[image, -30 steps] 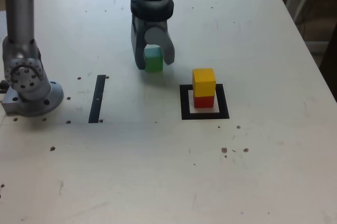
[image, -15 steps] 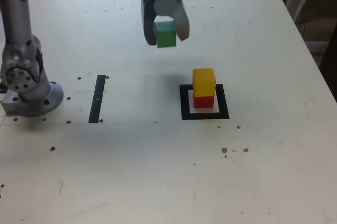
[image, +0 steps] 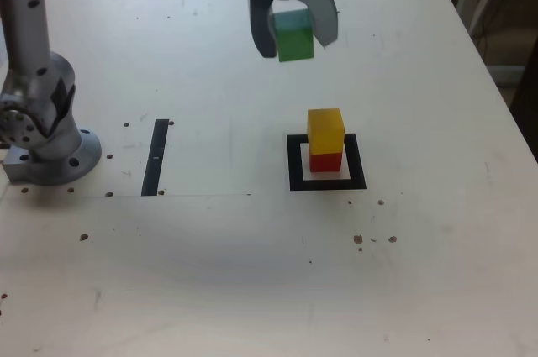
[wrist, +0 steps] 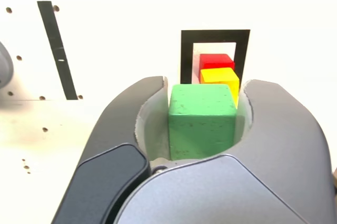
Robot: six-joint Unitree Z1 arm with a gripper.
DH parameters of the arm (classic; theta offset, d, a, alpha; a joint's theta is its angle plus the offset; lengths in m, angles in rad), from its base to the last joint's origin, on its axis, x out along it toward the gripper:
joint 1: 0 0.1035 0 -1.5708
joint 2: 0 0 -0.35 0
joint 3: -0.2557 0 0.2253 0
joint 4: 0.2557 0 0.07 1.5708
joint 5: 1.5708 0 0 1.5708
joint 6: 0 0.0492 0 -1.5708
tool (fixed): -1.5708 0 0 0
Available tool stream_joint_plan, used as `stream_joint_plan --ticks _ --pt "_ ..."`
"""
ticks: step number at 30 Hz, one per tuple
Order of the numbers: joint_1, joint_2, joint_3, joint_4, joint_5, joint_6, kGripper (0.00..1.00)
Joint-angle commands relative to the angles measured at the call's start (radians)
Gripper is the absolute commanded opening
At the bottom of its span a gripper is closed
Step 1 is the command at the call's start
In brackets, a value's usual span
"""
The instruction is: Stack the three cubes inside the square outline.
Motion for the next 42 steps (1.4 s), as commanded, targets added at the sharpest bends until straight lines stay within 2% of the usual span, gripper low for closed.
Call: stream_joint_plan --ticks 1,8,14,42 --pt "-0.022 0.017 -0.011 0.003 -0.005 -0.010 0.28" --pt "-0.090 0.118 -0.044 0.000 -0.020 -0.058 0.28" --pt "-0.095 0.153 -0.054 -0.009 -0.017 -0.063 0.28" --pt "-0.073 0.198 -0.004 -0.084 -0.027 -0.045 0.30"
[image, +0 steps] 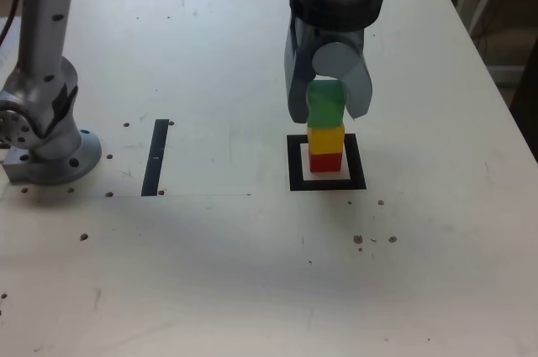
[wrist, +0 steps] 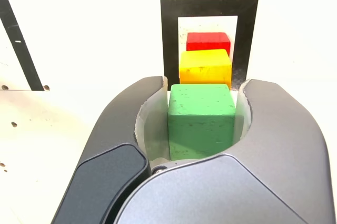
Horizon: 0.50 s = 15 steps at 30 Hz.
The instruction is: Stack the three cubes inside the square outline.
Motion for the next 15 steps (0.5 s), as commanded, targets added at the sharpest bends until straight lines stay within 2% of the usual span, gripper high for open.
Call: stream_joint_plan --ticks 1,15 --pt "0.003 0.005 -0.001 -0.003 -0.002 0.002 0.31" --pt "0.009 0.011 0.046 -0.049 -0.003 0.010 0.38"
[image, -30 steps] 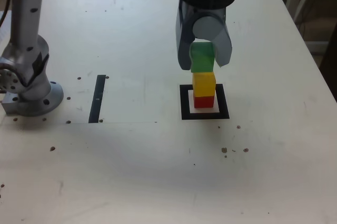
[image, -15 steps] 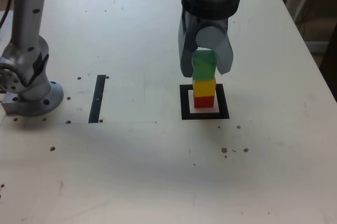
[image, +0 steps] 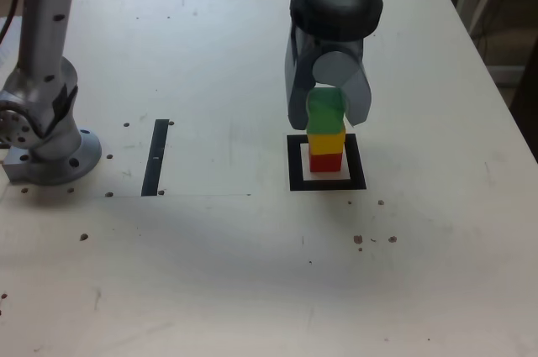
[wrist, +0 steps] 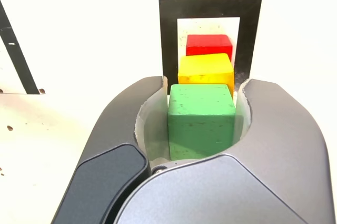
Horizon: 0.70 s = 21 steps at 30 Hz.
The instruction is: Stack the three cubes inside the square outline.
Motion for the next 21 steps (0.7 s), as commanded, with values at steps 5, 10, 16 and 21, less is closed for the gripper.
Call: stream_joint_plan --ticks 5,10,16,21 --pt "0.004 0.000 0.005 -0.012 0.000 0.003 0.54" --pt "0.004 -0.019 0.006 -0.010 0.016 -0.004 0.85" --pt "0.004 -0.050 0.006 -0.003 0.037 -0.012 0.99" --pt "0.004 -0.080 0.005 0.014 0.039 -0.013 0.99"
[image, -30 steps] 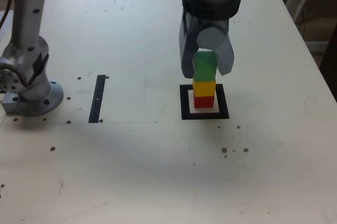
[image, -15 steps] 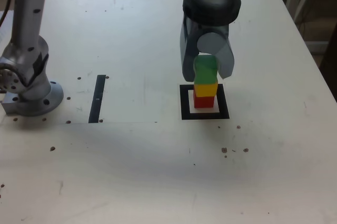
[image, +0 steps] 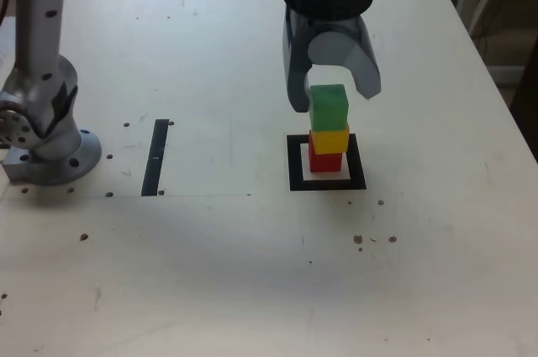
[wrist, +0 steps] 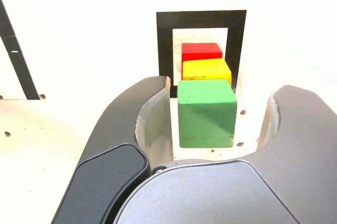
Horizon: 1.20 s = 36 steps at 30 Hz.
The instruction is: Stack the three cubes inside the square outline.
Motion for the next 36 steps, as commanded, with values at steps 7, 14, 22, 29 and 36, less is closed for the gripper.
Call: stream_joint_plan --ticks 7,14,22,29,36 --pt "0.002 -0.121 0.042 0.042 -0.001 0.006 0.99" --pt "0.002 -0.294 0.206 0.032 -0.009 0.039 1.00" --pt "0.002 -0.411 0.405 -0.023 -0.021 0.051 1.00" --pt "0.006 -0.534 0.592 -0.072 -0.021 0.052 1.00" --pt "0.028 -0.630 0.806 -0.187 -0.019 0.062 1.00"
